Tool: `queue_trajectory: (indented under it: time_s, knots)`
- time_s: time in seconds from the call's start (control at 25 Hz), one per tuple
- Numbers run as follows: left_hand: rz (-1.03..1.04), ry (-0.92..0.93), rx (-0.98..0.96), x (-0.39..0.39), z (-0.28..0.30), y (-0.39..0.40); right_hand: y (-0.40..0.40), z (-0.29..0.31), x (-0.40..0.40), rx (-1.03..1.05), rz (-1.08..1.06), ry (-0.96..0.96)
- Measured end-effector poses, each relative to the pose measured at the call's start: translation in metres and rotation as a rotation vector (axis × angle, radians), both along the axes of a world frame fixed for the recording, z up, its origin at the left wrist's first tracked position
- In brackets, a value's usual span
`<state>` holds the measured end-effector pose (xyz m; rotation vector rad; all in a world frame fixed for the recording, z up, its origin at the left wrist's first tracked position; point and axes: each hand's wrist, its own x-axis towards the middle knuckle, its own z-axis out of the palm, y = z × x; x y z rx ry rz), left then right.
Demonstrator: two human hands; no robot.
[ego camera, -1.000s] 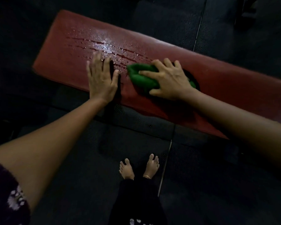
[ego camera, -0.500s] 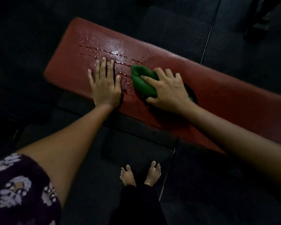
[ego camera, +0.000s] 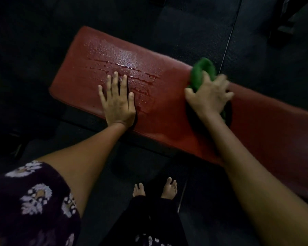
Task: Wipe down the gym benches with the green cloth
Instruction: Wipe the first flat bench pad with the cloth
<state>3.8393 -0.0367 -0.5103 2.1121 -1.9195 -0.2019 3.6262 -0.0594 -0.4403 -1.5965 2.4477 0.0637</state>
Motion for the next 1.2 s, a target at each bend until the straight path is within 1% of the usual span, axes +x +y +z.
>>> queue_trajectory:
  time_s: [0.08,0.12,0.16,0.2,0.28,0.32,0.36,0.4,0.44,0.52,0.6,0.68,0.72,0.76,0.84,0.88,0.92,0.96,1.04,1.12,1.16,1.2]
  knots:
    - [-0.014,-0.004,-0.007,0.001,0.000,-0.002,-0.013,-0.001,0.028,-0.009,0.250,-0.051]
    - [-0.018,-0.005,-0.007,0.001,0.000,-0.002,-0.014,-0.001,0.029,-0.004,0.330,-0.081]
    - [-0.021,-0.003,-0.006,0.000,-0.001,-0.002,-0.011,0.000,0.020,-0.008,0.347,-0.089]
    - [-0.022,0.000,-0.009,-0.002,-0.002,-0.001,-0.005,-0.001,0.004,-0.018,0.290,-0.076]
    - [-0.014,-0.001,-0.016,-0.004,-0.002,0.000,0.016,0.001,-0.028,-0.029,0.018,-0.050]
    - [-0.012,-0.001,-0.009,-0.003,-0.002,-0.001,0.025,0.002,-0.036,-0.031,-0.128,-0.049]
    - [-0.018,0.009,0.007,-0.003,-0.002,-0.003,0.028,0.002,-0.035,-0.033,-0.230,-0.032]
    - [-0.025,0.023,0.029,-0.004,-0.002,-0.003,0.025,0.001,-0.026,-0.033,-0.271,-0.008]
    - [-0.035,0.036,0.047,-0.005,0.000,-0.002,0.017,0.000,-0.010,-0.032,-0.262,0.002]
    - [-0.072,0.042,0.081,0.000,0.005,-0.003,-0.005,0.000,0.034,-0.044,-0.152,-0.010]
    - [-0.185,0.036,0.082,0.021,0.014,-0.009,-0.018,-0.001,0.071,-0.038,0.088,-0.016]
    - [-0.345,0.056,0.022,0.055,0.023,-0.023,-0.021,-0.002,0.081,0.017,0.344,-0.001]
    - [-0.398,0.058,-0.016,0.075,0.025,-0.034,-0.020,-0.002,0.072,0.030,0.367,0.013]
    - [-0.413,0.040,-0.043,0.096,0.025,-0.045,-0.016,-0.002,0.060,0.029,0.282,0.030]
    - [-0.354,-0.006,-0.044,0.133,0.018,-0.060,-0.008,-0.001,0.046,-0.006,-0.058,0.003]
    - [-0.317,-0.009,-0.017,0.148,0.013,-0.063,-0.008,-0.001,0.050,-0.010,-0.190,0.002]
    - [-0.295,0.006,0.013,0.156,0.008,-0.063,-0.012,-0.001,0.060,-0.002,-0.255,0.021]
    - [-0.283,0.032,0.033,0.160,0.004,-0.062,-0.022,-0.001,0.077,0.007,-0.260,0.035]
    - [-0.264,0.093,0.035,0.167,0.000,-0.064,-0.045,-0.002,0.126,-0.001,-0.132,0.027]
    - [-0.254,0.134,0.023,0.169,-0.001,-0.064,-0.060,-0.003,0.164,-0.012,0.129,0.017]
    - [-0.253,0.145,0.013,0.170,0.000,-0.063,-0.063,-0.003,0.172,0.004,0.258,0.010]
    - [-0.256,0.153,0.005,0.169,0.000,-0.063,-0.066,-0.004,0.171,0.025,0.340,0.011]
